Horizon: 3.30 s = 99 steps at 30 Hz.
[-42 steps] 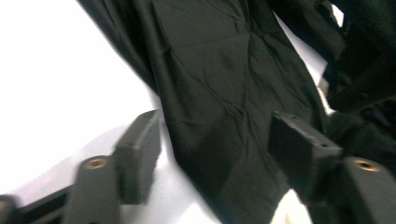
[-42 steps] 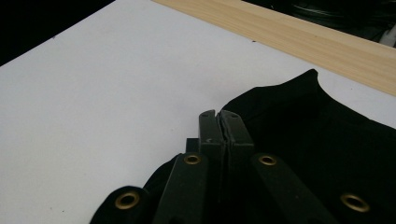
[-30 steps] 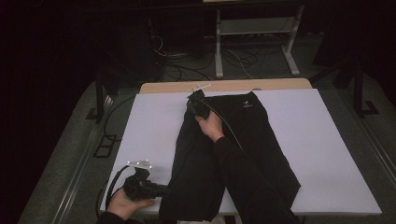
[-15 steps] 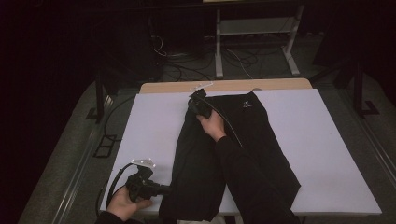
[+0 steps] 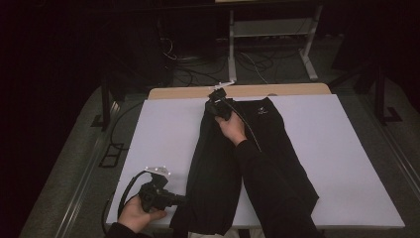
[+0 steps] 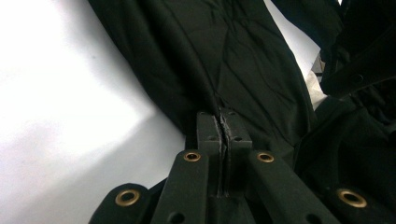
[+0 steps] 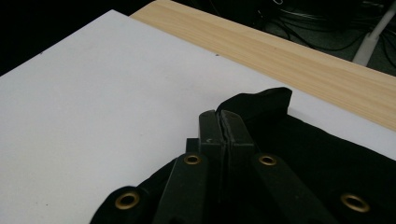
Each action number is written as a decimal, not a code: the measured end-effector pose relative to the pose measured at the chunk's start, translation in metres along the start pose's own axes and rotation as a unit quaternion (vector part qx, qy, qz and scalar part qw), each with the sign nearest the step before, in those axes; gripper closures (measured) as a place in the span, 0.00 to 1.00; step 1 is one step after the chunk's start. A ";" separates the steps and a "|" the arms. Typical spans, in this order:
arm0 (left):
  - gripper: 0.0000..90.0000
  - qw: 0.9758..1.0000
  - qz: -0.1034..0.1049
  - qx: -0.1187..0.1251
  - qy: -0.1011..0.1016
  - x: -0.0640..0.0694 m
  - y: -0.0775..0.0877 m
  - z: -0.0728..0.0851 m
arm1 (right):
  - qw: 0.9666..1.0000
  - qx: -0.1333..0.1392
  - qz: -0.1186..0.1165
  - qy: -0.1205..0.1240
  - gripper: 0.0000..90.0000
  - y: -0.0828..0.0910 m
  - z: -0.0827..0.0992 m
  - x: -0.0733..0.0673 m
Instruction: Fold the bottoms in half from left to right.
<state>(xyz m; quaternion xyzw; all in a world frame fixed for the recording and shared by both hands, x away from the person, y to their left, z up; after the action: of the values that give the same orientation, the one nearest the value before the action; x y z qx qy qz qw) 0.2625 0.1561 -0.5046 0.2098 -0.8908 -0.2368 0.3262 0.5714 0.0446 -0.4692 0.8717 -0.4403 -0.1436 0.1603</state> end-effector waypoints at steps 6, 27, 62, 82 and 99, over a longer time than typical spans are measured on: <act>0.97 1.000 0.012 0.006 0.006 0.006 -0.001 -0.003 | 1.000 0.004 0.005 -0.004 0.96 0.007 -0.006 0.010; 0.97 0.995 0.090 0.022 -0.027 0.056 -0.032 -0.024 | 1.000 0.004 0.003 -0.002 0.96 0.030 -0.010 0.028; 0.97 0.986 0.151 0.009 -0.066 0.115 -0.091 -0.061 | 1.000 -0.003 0.016 0.005 0.96 0.076 0.001 0.088; 0.97 0.985 0.158 0.003 -0.061 0.141 -0.136 -0.085 | 1.000 -0.017 0.021 0.008 0.96 0.096 0.006 0.135; 0.97 0.987 0.152 0.002 -0.059 0.158 -0.172 -0.092 | 0.998 -0.032 0.037 0.034 0.96 0.107 0.023 0.169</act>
<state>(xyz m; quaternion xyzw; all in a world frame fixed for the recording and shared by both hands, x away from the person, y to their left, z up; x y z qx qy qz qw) 0.2519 -0.0908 -0.4625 0.0583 -0.9305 -0.1949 0.3045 0.5822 -0.1566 -0.4649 0.8535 -0.4618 -0.1220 0.2081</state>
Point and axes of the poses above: each handheld gripper's, and its own axes: y roughly backward along the jaws, z roughly out of its underside, x roughly to its right, the point moved 10 cm from there along -y, roughly forward along the jaws, and after that the axes turned 14 degrees about x, right-handed, at the moved point
